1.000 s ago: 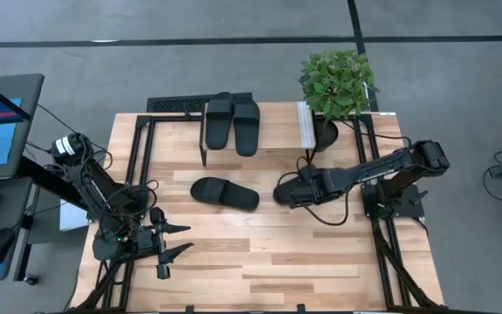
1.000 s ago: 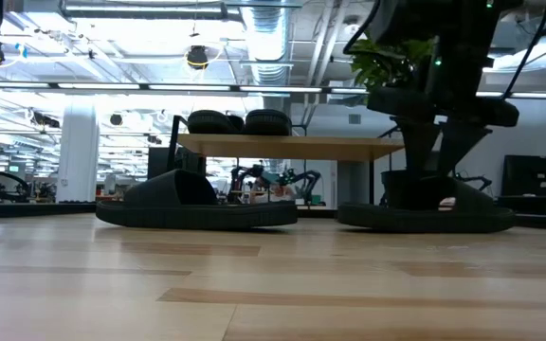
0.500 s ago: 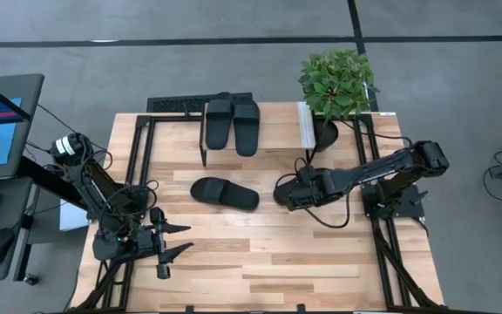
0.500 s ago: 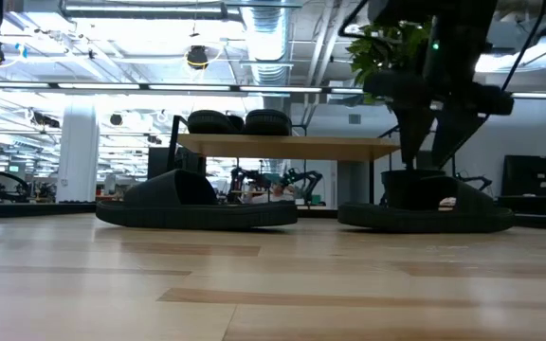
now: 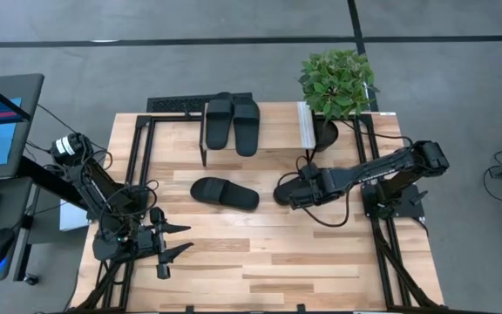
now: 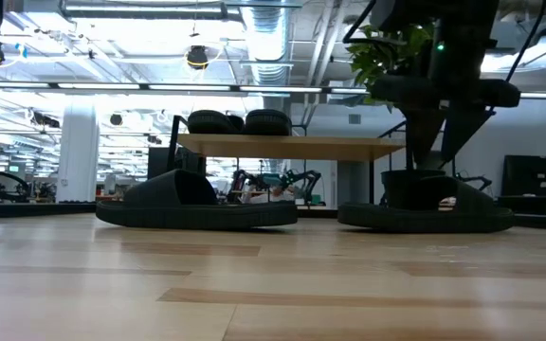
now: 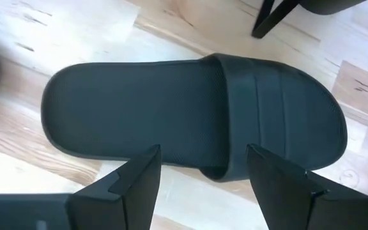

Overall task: Pick and place slides into the shelf
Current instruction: Put the right black slide on the shelf

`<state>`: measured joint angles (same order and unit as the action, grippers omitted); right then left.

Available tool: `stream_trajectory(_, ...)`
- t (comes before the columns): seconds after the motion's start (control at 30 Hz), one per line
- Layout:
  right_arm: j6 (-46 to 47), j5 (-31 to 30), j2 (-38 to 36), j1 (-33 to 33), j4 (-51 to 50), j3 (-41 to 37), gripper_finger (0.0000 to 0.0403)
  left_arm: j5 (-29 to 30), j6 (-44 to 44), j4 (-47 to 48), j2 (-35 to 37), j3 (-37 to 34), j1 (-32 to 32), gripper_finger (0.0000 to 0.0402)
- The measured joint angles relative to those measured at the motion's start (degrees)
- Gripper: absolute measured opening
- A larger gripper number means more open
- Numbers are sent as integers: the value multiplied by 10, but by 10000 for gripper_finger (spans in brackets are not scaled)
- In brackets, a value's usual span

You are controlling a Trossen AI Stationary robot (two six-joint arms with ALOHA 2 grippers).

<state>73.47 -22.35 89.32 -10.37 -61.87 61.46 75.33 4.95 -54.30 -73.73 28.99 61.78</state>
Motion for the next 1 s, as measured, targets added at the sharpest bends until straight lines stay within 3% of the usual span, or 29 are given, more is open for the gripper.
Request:
stream_trajectory(0.7,0,0,1,0,-5,-8,221,0,0,0,0,0,0,192)
stream_trajectory(1.0,-20,7,90,0,-4,-4,221,-3,-4,0,0,0,0,192)
